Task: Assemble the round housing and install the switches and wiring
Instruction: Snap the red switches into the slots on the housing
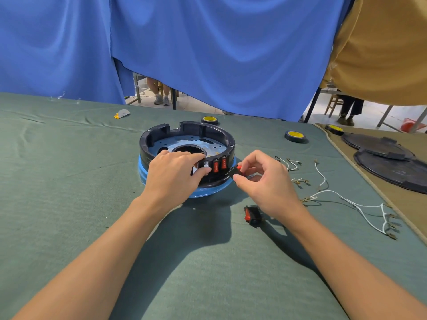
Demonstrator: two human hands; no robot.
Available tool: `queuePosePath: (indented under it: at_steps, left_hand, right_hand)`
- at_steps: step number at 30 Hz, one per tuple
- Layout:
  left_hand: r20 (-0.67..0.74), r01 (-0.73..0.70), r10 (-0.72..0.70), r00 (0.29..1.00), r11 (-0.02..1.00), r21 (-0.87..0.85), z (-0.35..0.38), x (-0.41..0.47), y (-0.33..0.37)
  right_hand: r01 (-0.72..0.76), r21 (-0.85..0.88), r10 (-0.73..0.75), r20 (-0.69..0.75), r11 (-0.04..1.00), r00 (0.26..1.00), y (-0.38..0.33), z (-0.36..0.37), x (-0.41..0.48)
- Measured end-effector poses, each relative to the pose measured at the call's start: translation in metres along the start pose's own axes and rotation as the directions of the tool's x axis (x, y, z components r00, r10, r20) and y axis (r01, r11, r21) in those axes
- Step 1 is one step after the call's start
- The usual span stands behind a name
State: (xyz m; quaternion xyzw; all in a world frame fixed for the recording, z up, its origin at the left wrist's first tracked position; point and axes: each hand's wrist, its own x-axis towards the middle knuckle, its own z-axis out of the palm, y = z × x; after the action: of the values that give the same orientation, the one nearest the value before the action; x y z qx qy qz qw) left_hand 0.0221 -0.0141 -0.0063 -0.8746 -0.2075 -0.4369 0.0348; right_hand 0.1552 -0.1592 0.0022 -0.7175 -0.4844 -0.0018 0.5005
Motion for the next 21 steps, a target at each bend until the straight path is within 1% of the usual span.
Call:
queuePosePath:
  at_steps: [5, 9, 11, 16, 21]
  left_hand:
    - [-0.008, -0.007, 0.007, 1.0, 0.999, 0.036, -0.0009, 0.0006, 0.0023]
    - [-0.009, -0.015, 0.015, 1.0, 1.0, 0.02, -0.0015, 0.0, 0.0051]
    - [-0.008, -0.009, 0.009, 1.0, 1.0, 0.01, -0.0015, -0.0003, 0.0053]
    - [0.002, 0.008, -0.008, 1.0, 1.0, -0.007, -0.0006, -0.0005, 0.0062]
    - [0.0, 0.027, -0.027, 1.0, 1.0, -0.009, -0.0001, -0.0011, 0.0061]
  right_hand:
    - [0.03, -0.055, -0.029, 0.006, 0.998, 1.0, 0.0012, 0.0039, -0.0013]
    - [0.035, -0.024, -0.035, -0.009, 0.999, 0.999, 0.0009, 0.0055, -0.002]
    - [0.032, -0.003, -0.032, -0.031, 0.999, 0.999, 0.0007, 0.0054, -0.0017]
    - [0.061, -0.023, -0.063, -0.101, 0.998, 0.993, 0.0003, 0.006, -0.0021]
    - [0.08, -0.002, -0.079, -0.152, 0.997, 0.985, -0.0005, 0.0069, -0.0035]
